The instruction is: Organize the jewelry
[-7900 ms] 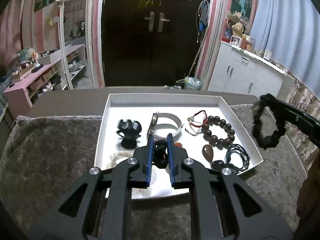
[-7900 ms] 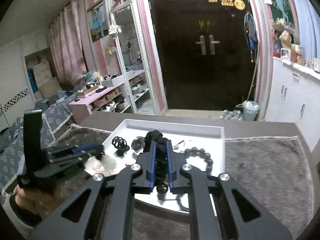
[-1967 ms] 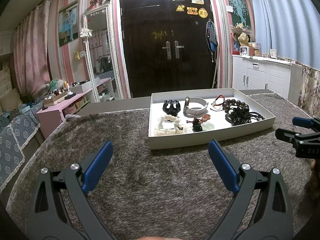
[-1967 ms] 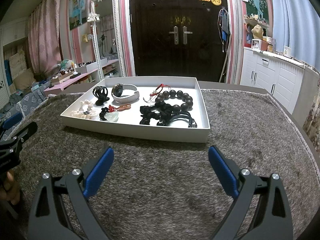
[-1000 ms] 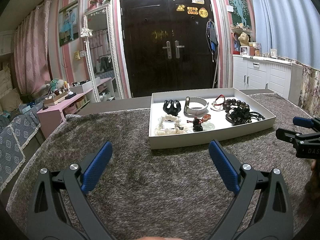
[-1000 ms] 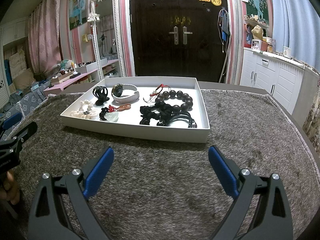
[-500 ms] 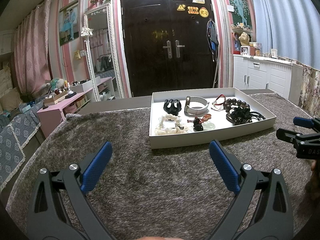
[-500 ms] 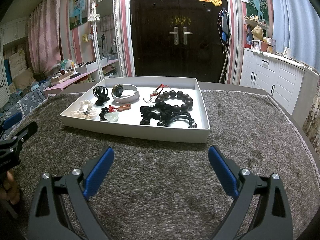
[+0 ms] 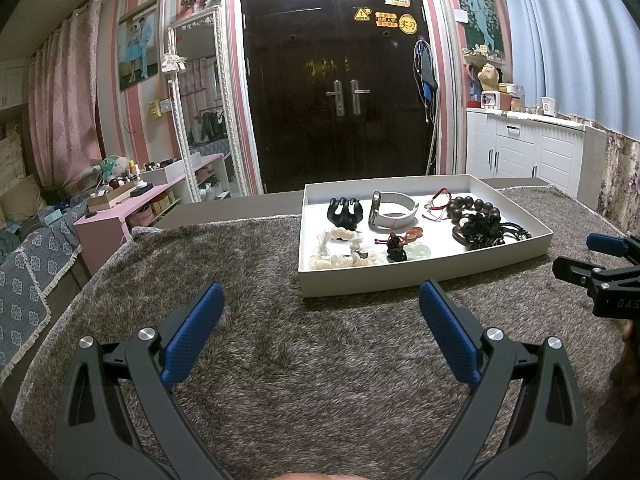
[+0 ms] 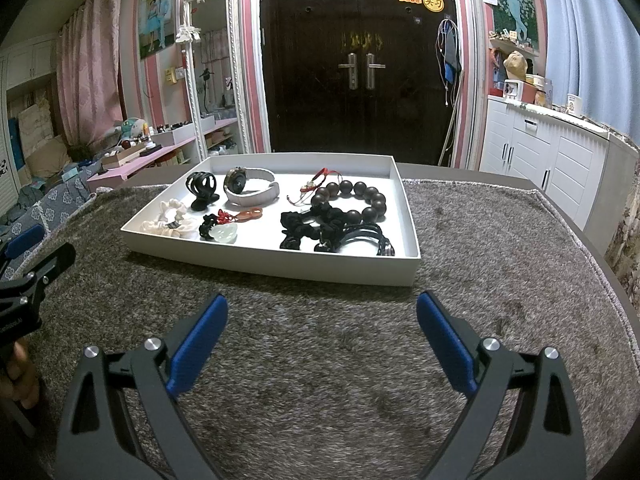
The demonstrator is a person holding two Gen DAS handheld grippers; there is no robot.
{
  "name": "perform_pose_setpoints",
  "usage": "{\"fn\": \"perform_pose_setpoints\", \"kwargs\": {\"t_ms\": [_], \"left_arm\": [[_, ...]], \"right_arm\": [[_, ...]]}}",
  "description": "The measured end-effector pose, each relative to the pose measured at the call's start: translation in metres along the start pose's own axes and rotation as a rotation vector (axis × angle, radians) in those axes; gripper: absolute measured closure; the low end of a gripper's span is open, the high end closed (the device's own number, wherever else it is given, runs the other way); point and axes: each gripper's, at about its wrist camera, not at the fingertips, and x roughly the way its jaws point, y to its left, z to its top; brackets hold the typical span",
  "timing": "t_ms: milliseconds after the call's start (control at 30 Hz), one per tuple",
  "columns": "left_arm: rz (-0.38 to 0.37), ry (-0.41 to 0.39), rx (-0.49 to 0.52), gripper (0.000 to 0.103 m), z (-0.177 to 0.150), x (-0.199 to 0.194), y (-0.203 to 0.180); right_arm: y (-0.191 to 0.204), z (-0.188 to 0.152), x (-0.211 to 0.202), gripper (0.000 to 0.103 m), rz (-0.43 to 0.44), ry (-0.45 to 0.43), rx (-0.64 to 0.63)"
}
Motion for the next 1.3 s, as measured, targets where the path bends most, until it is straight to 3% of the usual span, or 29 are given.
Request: {"fn": "perform_pose_setpoints", "kwargs": {"t_ms": [1300], "left_arm": [[0.0,0.005,-0.006,0.005,-0.002,0.0009,0.0013]], "right_arm": [[0.0003,0.0001,-0.0001,0.008,-0.001,-0.001,-0.003]]}}
